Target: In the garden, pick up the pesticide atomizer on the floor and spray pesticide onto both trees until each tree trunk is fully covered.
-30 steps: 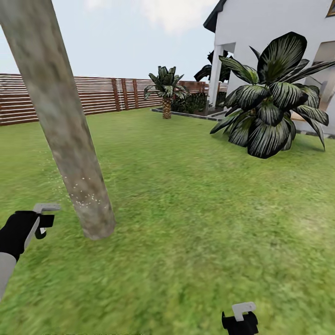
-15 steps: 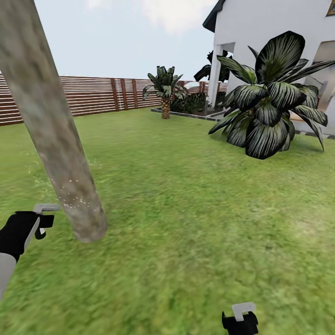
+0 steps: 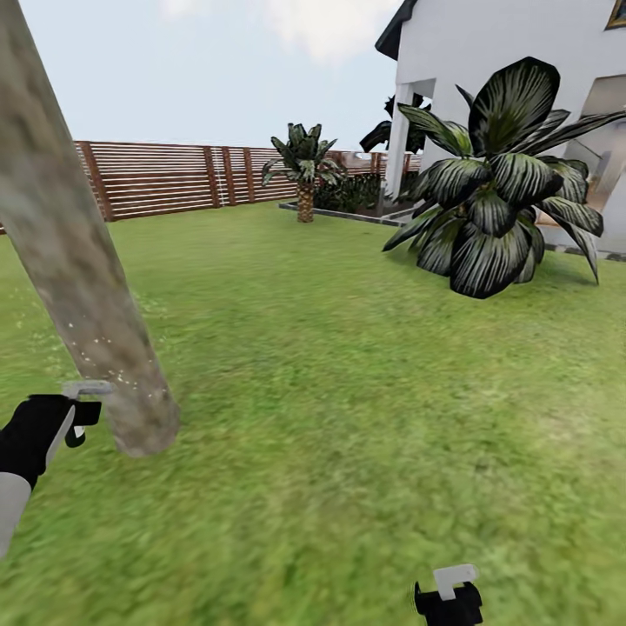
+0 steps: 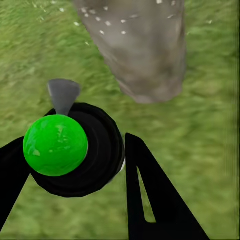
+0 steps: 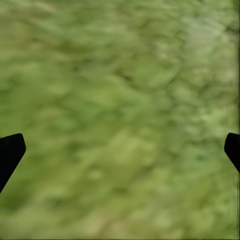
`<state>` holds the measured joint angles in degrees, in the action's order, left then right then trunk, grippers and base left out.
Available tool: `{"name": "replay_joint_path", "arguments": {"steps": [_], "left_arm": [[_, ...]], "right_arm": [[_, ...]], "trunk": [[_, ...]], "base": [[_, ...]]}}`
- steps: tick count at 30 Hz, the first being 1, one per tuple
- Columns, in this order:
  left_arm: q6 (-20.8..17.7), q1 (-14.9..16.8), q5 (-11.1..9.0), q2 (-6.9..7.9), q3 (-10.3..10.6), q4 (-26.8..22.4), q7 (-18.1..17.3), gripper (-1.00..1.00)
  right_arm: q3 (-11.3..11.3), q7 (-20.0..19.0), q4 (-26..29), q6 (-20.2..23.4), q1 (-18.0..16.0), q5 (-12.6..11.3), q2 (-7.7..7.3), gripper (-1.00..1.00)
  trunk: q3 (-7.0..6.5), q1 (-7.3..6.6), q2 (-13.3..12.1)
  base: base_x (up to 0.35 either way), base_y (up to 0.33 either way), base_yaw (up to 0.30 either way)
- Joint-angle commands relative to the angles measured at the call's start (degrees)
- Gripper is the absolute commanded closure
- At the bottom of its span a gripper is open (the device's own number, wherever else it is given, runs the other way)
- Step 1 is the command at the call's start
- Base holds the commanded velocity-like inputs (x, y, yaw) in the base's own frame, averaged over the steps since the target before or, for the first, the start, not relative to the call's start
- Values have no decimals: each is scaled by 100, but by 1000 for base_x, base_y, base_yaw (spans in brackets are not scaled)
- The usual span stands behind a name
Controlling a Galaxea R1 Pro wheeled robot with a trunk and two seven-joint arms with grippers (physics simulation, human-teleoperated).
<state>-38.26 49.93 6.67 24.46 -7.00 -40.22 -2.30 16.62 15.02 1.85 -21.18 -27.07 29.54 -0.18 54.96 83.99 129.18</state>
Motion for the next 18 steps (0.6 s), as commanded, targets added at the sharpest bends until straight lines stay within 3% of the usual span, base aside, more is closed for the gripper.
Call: {"name": "replay_joint_path", "arguments": {"steps": [1,18], "left_arm": [[-29,1,54,-8,-11,-6,-19,100],[-23,-10,62,-2,-3,-4,-7,100]], "right_arm": [[43,19,-9,-18,-2,60,0,-100],[43,23,-9,-18,-3,67,0,-100]], "trunk": [[5,0,2],[5,0,2]], "base": [[94,-275,0],[127,-274,14]]}}
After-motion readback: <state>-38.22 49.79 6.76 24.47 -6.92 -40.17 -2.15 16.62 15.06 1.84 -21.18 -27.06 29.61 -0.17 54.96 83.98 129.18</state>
